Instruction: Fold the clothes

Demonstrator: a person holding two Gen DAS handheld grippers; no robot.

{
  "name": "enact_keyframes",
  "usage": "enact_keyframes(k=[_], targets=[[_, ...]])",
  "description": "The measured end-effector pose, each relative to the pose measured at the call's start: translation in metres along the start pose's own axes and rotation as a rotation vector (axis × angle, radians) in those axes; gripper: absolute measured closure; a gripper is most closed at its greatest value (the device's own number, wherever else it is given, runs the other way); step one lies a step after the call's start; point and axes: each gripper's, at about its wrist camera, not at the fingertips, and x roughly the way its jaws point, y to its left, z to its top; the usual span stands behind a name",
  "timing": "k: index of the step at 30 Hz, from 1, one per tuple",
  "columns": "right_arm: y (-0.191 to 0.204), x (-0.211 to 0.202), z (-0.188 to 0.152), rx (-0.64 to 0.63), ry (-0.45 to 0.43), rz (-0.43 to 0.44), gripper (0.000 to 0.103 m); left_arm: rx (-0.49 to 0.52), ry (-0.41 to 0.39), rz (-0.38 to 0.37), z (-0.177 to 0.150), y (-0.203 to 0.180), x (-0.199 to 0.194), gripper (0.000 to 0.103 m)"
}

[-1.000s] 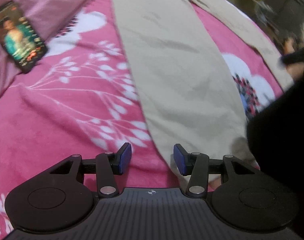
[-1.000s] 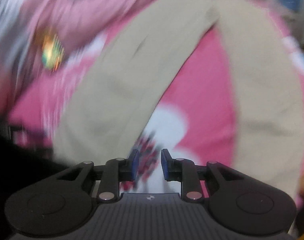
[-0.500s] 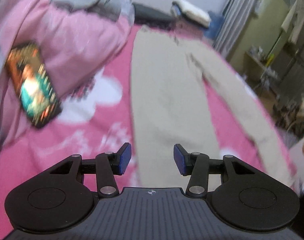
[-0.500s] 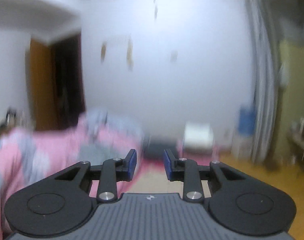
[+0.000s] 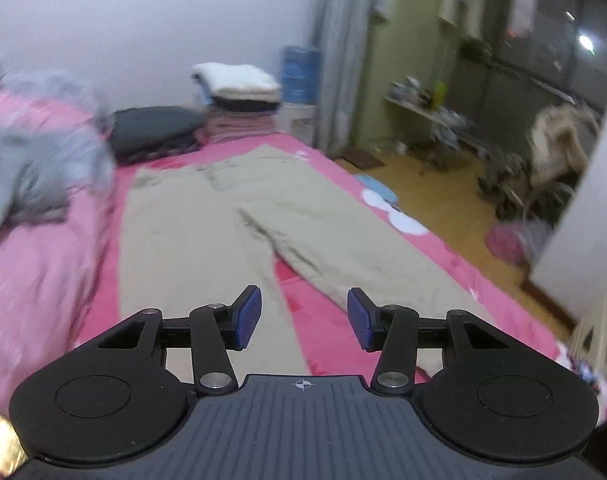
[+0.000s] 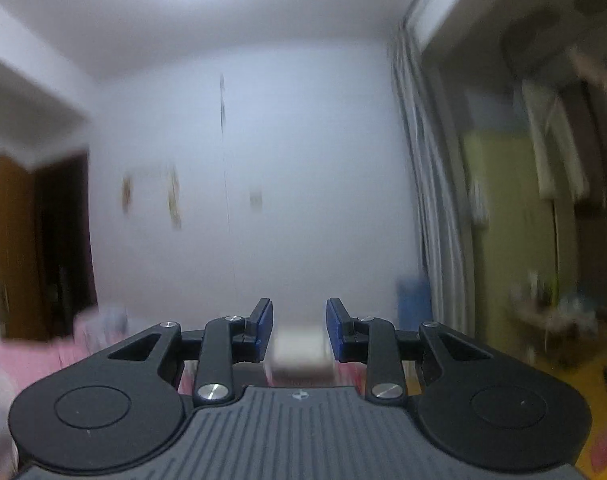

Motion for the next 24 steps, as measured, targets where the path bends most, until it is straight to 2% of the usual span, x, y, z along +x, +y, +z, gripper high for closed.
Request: enact_keyframes(k=[3, 7, 13, 15, 17, 19, 21, 23, 24], targets=[[-0.015, 0.057, -0.090, -0.056, 0.174, -0.042, 0.072, 0.043, 0.057, -0.069, -0.009, -0.019, 0.043, 0.054], [-0.028, 0.134, -0.234, 0.015, 0.477, -0.046, 0.076, 0.146, 0.132, -0.141, -0.029, -0.050, 0.109, 0.054], [-0.022, 0.172, -0.353, -0.055, 0.707, -0.026, 0.082, 0.304, 0.183, -0.240, -0.060, -0.106, 0.182, 0.054], [-0.020, 0.185, -0.392, -0.080, 0.783, -0.019, 0.082, 0.323, 0.206, -0.276, -0.070, -0.119, 0.195, 0.054], [-0.018, 0.197, -0.431, -0.105, 0.858, -0.012, 0.084, 0.327, 0.240, -0.280, -0.079, -0.128, 0.204, 0.054], [-0.034, 0.171, -0.435, -0.095, 0.838, 0.009, 0.084, 0.320, 0.283, -0.287, -0.088, -0.133, 0.211, 0.054], [-0.049, 0.153, -0.430, -0.079, 0.864, -0.008, 0.085, 0.300, 0.309, -0.291, -0.092, -0.132, 0.212, 0.054], [-0.057, 0.147, -0.421, -0.105, 0.912, -0.088, 0.083, 0.288, 0.320, -0.288, -0.093, -0.131, 0.212, 0.054], [-0.055, 0.149, -0.416, -0.104, 0.893, -0.086, 0.083, 0.286, 0.321, -0.286, -0.092, -0.130, 0.211, 0.054]])
